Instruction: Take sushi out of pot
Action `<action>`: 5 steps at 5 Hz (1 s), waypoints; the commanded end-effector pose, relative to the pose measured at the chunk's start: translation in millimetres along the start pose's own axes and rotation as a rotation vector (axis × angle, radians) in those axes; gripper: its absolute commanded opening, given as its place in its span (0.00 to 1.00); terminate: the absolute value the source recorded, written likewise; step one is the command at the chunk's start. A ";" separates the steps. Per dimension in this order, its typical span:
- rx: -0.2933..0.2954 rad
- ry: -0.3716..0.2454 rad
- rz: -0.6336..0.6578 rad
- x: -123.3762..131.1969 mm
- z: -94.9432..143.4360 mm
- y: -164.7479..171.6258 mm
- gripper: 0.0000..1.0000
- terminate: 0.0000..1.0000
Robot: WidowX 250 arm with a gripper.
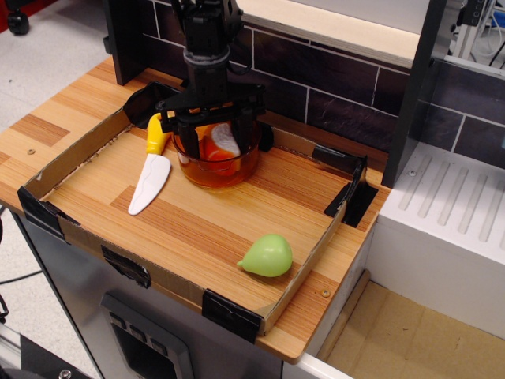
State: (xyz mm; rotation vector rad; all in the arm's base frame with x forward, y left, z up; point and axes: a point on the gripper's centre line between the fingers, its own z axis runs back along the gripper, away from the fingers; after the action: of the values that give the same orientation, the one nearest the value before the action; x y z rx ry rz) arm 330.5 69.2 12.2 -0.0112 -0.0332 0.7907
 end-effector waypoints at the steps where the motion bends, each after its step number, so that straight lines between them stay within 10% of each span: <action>1: -0.056 -0.049 0.009 10.3 37.7 5.1 0.00 0.00; 3: -0.175 -0.049 0.000 9.2 95.6 9.3 0.00 0.00; 5: -0.126 0.160 -0.260 -15.2 113.1 40.0 0.00 0.00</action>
State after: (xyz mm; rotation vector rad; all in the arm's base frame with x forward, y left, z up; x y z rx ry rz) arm 283.0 79.1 102.7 -0.1900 0.1371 0.5173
